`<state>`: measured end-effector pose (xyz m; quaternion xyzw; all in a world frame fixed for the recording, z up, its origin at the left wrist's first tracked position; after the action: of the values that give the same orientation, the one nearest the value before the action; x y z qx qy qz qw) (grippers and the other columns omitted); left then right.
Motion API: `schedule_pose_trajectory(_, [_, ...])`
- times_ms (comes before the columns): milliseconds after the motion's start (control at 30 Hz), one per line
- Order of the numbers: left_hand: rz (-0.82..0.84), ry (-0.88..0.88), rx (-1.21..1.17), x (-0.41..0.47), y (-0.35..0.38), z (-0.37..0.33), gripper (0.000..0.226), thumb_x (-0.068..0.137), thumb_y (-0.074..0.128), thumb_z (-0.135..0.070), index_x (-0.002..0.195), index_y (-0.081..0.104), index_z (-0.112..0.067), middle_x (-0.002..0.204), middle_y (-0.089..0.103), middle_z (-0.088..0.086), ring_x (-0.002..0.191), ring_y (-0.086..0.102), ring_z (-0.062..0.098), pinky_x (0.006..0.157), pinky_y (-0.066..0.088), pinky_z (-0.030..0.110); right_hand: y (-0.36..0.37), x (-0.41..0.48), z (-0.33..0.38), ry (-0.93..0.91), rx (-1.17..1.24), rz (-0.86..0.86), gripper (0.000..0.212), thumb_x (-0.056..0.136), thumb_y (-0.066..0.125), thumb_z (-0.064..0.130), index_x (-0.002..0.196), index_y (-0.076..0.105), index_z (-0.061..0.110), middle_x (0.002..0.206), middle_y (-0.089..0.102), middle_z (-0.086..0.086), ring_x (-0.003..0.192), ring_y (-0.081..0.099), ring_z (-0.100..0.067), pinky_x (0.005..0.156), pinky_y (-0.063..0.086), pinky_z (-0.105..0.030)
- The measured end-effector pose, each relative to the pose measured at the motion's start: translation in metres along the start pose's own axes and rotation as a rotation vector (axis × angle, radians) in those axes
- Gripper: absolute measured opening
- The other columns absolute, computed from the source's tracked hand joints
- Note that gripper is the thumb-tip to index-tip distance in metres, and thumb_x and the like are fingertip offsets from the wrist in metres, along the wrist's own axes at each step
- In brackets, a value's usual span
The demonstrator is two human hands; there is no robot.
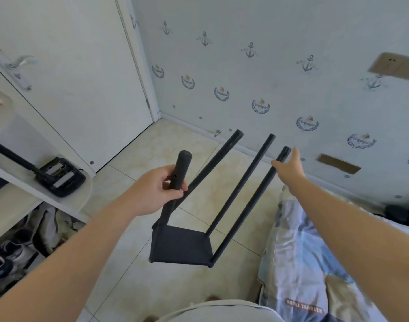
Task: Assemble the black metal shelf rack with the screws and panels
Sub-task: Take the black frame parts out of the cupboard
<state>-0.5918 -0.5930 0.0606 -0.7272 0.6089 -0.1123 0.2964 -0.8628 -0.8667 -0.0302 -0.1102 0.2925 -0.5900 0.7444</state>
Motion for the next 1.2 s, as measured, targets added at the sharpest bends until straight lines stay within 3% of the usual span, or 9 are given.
schedule_pose_trajectory(133, [0.026, -0.013, -0.021, -0.007, -0.014, 0.01, 0.022, 0.082, 0.07, -0.014, 0.092, 0.066, -0.034, 0.099, 0.073, -0.014, 0.094, 0.07, 0.008, 0.092, 0.053, 0.035, -0.001, 0.014, -0.011, 0.08, -0.026, 0.027, 0.09, 0.099, 0.06, 0.022, 0.162, -0.004, 0.029, 0.131, 0.048, -0.01, 0.084, 0.054, -0.025, 0.076, 0.047, -0.04])
schedule_pose_trajectory(233, [0.03, -0.022, -0.023, -0.008, -0.015, 0.02, 0.022, 0.082, 0.069, -0.014, 0.093, 0.067, -0.034, 0.101, 0.073, -0.013, 0.099, 0.069, 0.007, 0.094, 0.052, 0.034, -0.003, 0.019, -0.023, 0.098, -0.116, -0.022, 0.075, 0.099, 0.06, 0.019, 0.161, 0.019, 0.023, 0.116, 0.051, -0.007, 0.088, 0.058, -0.031, 0.08, 0.055, -0.046])
schedule_pose_trajectory(333, [0.004, -0.035, -0.028, -0.005, -0.014, 0.032, 0.024, 0.079, 0.068, -0.015, 0.092, 0.067, -0.036, 0.1, 0.073, -0.013, 0.1, 0.067, 0.006, 0.095, 0.051, 0.034, -0.004, 0.014, -0.025, 0.029, -0.169, -0.041, 0.036, 0.094, 0.069, 0.018, 0.128, 0.06, 0.013, 0.106, 0.061, -0.01, 0.089, 0.061, -0.03, 0.075, 0.053, -0.039])
schedule_pose_trajectory(467, [-0.091, -0.145, -0.042, 0.01, -0.008, 0.059, 0.036, 0.082, 0.068, 0.001, 0.093, 0.065, -0.034, 0.095, 0.073, -0.017, 0.096, 0.067, 0.0, 0.093, 0.051, 0.031, 0.013, -0.007, -0.017, -0.053, -0.198, 0.037, 0.016, 0.087, 0.079, 0.02, 0.091, 0.064, 0.02, 0.084, 0.069, -0.007, 0.069, 0.065, -0.023, 0.059, 0.05, -0.029])
schedule_pose_trajectory(567, [-0.158, -0.245, -0.054, 0.025, -0.001, 0.084, 0.03, 0.083, 0.068, 0.002, 0.093, 0.065, -0.027, 0.093, 0.073, -0.014, 0.095, 0.067, 0.002, 0.088, 0.05, 0.027, 0.032, -0.024, -0.014, -0.091, -0.191, 0.039, 0.015, 0.089, 0.077, 0.019, 0.095, 0.064, 0.021, 0.08, 0.071, -0.006, 0.062, 0.069, -0.018, 0.05, 0.05, -0.022])
schedule_pose_trajectory(700, [-0.141, -0.376, -0.028, 0.05, 0.005, 0.132, 0.019, 0.087, 0.069, -0.01, 0.101, 0.068, -0.023, 0.105, 0.071, -0.006, 0.095, 0.065, 0.013, 0.068, 0.042, 0.016, 0.068, -0.037, -0.017, -0.112, -0.244, 0.073, 0.01, 0.093, 0.072, 0.02, 0.094, 0.063, 0.023, 0.083, 0.072, -0.005, 0.068, 0.072, -0.019, 0.068, 0.061, -0.035])
schedule_pose_trajectory(767, [-0.097, -0.451, 0.0, 0.065, 0.008, 0.162, 0.026, 0.088, 0.069, -0.014, 0.112, 0.069, -0.022, 0.112, 0.07, -0.003, 0.093, 0.062, 0.014, 0.074, 0.042, 0.019, 0.092, -0.037, -0.02, -0.115, -0.307, 0.089, 0.01, 0.093, 0.07, 0.019, 0.099, 0.062, 0.02, 0.085, 0.07, -0.005, 0.074, 0.071, -0.023, 0.07, 0.058, -0.033])
schedule_pose_trajectory(1000, [-0.029, -0.66, -0.048, 0.124, 0.03, 0.27, 0.02, 0.082, 0.066, -0.007, 0.096, 0.069, -0.021, 0.102, 0.07, 0.001, 0.095, 0.067, 0.023, 0.063, 0.046, 0.02, 0.185, -0.01, -0.051, 0.043, -0.419, 0.116, 0.008, 0.09, 0.066, 0.012, 0.091, 0.058, 0.015, 0.086, 0.062, -0.006, 0.072, 0.058, -0.021, 0.053, 0.042, -0.027])
schedule_pose_trajectory(1200, [-0.063, -0.759, -0.146, 0.163, 0.062, 0.331, 0.02, 0.087, 0.059, -0.019, 0.105, 0.067, -0.021, 0.086, 0.063, -0.003, 0.064, 0.057, 0.011, 0.04, 0.036, 0.014, 0.249, 0.024, -0.097, 0.167, -0.425, 0.081, 0.008, 0.092, 0.061, 0.008, 0.094, 0.055, 0.013, 0.092, 0.057, -0.004, 0.075, 0.055, -0.022, 0.055, 0.043, -0.029])
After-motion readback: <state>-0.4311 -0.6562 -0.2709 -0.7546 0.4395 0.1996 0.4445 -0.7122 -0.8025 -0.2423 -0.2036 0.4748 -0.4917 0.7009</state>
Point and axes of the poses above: each hand's wrist, its own x-axis towards the middle knuckle, its own y-axis out of the palm, z = x × y, the point moved 2 cm from there along x, towards the middle knuckle
